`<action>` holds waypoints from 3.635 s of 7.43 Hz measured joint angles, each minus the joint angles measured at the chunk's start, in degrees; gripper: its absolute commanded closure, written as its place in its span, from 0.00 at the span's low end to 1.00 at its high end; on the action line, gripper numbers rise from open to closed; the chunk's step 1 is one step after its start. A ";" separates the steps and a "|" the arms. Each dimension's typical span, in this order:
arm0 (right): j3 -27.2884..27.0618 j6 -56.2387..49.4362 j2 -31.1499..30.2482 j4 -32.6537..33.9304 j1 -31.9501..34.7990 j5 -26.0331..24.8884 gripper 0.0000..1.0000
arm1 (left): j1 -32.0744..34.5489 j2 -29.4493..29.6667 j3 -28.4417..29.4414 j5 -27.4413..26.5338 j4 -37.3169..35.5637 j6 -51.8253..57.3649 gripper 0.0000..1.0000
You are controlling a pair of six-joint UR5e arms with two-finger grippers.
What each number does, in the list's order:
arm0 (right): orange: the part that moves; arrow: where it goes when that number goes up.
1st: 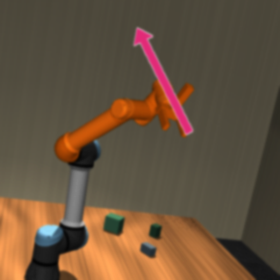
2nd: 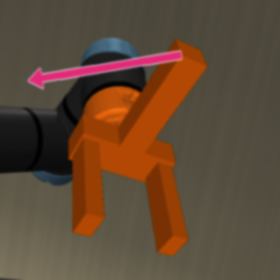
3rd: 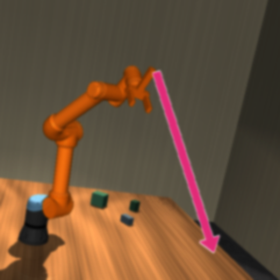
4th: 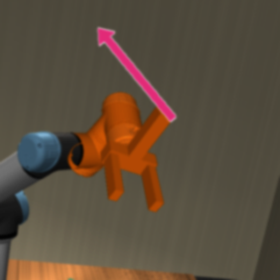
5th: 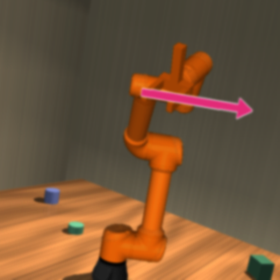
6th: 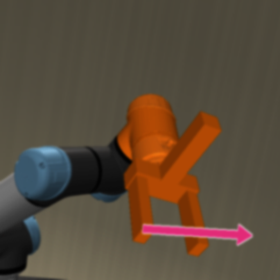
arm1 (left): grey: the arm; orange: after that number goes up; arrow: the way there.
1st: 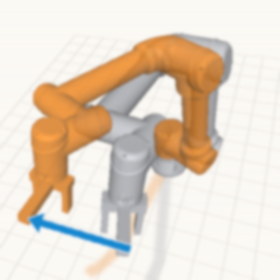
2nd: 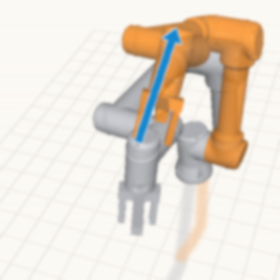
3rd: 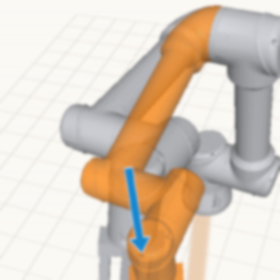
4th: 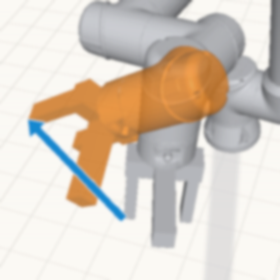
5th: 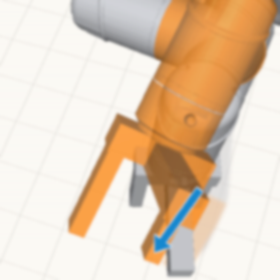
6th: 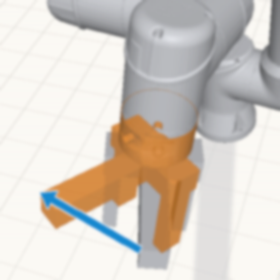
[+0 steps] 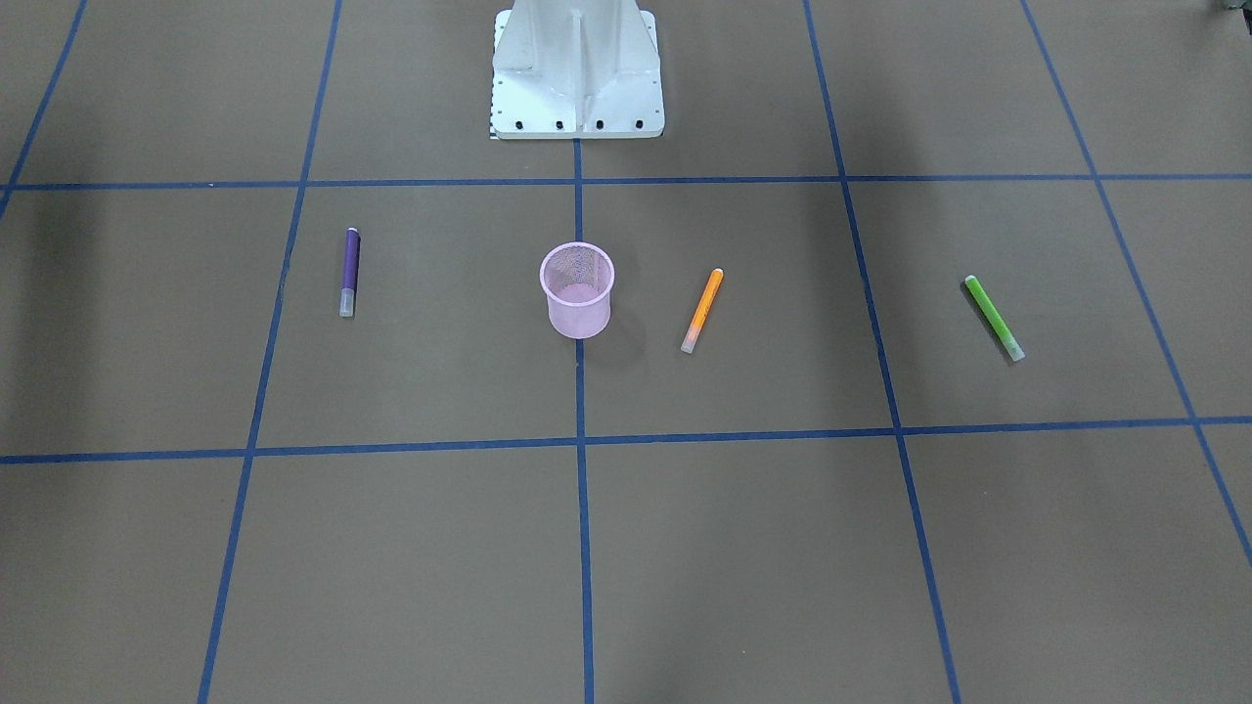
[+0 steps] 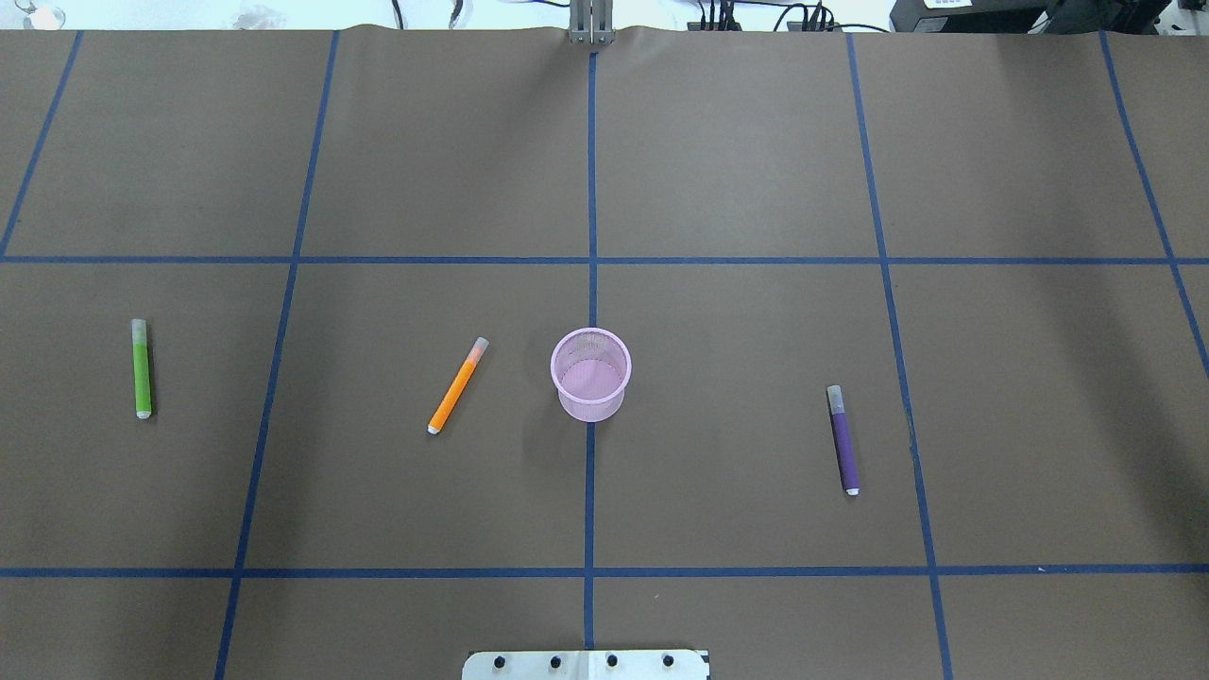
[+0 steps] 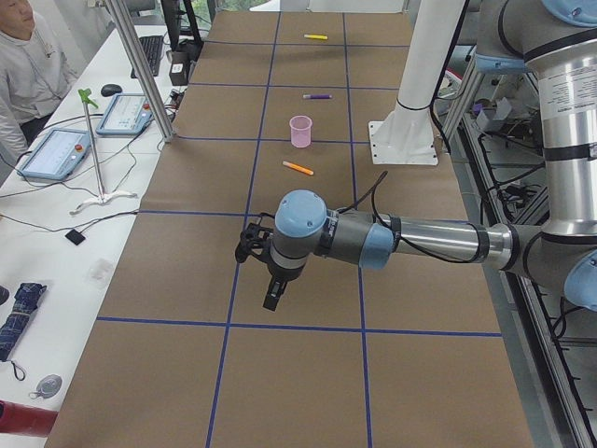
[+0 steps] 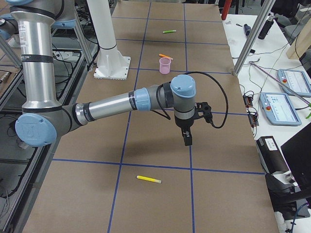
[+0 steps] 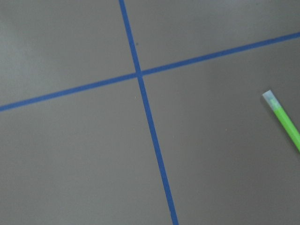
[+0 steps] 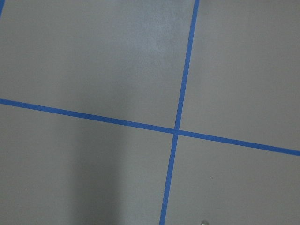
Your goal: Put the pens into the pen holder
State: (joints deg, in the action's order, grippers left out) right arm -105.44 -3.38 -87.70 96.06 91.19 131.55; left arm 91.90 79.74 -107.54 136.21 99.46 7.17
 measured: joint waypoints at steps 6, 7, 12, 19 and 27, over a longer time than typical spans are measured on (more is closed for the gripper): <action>6.93 15.77 -8.52 -23.35 -3.52 -0.29 0.01 | 0.04 4.71 0.34 0.19 1.57 0.01 0.00; 10.11 23.27 -10.89 -33.60 -6.28 -1.82 0.01 | 0.04 4.71 0.35 0.19 2.17 -0.02 0.00; 28.38 42.57 -15.38 -67.75 -16.43 -10.12 0.14 | -0.05 4.80 0.25 0.20 2.73 -0.01 0.00; 30.09 44.16 -18.70 -68.83 -19.49 -11.67 0.37 | -0.05 4.78 0.06 0.20 2.76 0.04 0.00; 32.20 44.14 -17.95 -68.73 -21.70 -13.81 1.00 | -0.05 4.81 0.05 0.19 2.76 0.13 0.00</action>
State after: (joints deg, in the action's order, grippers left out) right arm -73.24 40.76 -105.65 27.33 69.49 117.74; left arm 91.85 84.55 -107.49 136.41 102.22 7.29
